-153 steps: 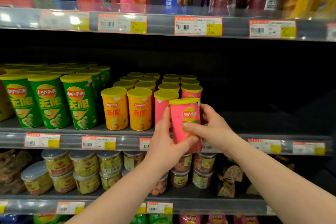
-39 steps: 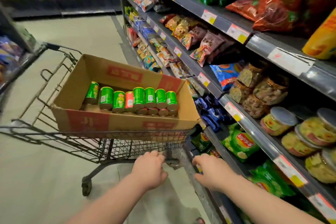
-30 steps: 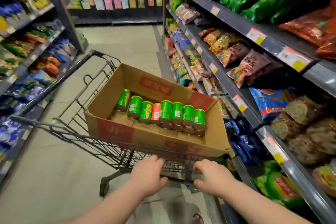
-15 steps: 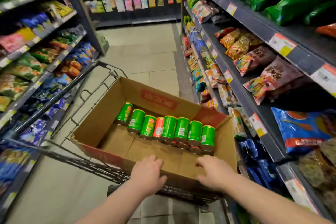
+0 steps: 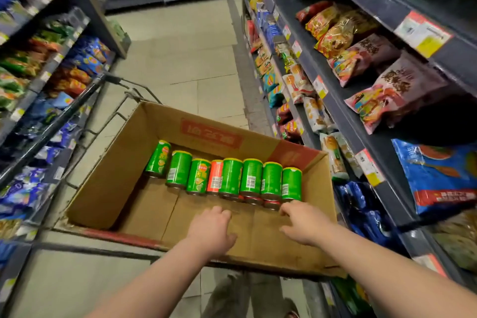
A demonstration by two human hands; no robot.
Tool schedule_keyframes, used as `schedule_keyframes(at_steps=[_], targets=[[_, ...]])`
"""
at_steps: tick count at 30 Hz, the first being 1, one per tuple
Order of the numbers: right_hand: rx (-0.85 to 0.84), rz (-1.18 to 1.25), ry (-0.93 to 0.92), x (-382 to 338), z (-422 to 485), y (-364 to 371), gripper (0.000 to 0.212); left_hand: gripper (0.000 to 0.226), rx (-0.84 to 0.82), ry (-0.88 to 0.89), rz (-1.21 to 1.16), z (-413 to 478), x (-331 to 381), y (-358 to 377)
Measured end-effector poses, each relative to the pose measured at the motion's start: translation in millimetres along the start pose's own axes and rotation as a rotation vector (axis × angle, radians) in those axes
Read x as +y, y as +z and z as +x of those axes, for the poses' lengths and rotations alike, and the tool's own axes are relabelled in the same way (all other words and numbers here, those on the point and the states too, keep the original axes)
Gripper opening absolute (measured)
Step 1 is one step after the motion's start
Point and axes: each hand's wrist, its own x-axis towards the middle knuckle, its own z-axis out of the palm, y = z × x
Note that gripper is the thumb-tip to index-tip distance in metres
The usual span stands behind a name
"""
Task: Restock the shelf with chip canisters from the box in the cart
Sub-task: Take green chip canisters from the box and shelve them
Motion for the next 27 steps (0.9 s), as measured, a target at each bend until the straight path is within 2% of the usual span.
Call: schedule_keyframes(at_steps=[7, 16, 23, 27], targets=[[-0.017, 0.058, 0.125, -10.9, 45.5, -7.7, 0.039, 0.054, -0.007, 0.07, -0.012, 62.4, -34.5, -17.6], [-0.056, 0.141, 0.249, -28.2, 124.9, -9.5, 0.037, 0.056, -0.105, 0.098, -0.09, 140.6, -75.2, -17.5], [-0.06, 0.26, 0.369, -35.0, 174.7, 5.3, 0.046, 0.085, -0.223, -0.018, -0.323, 185.8, -77.0, 0.1], [-0.033, 0.392, 0.473, -35.2, 192.6, 14.6, 0.058, 0.091, -0.19, -0.131, -0.537, 197.2, -71.7, 10.3]])
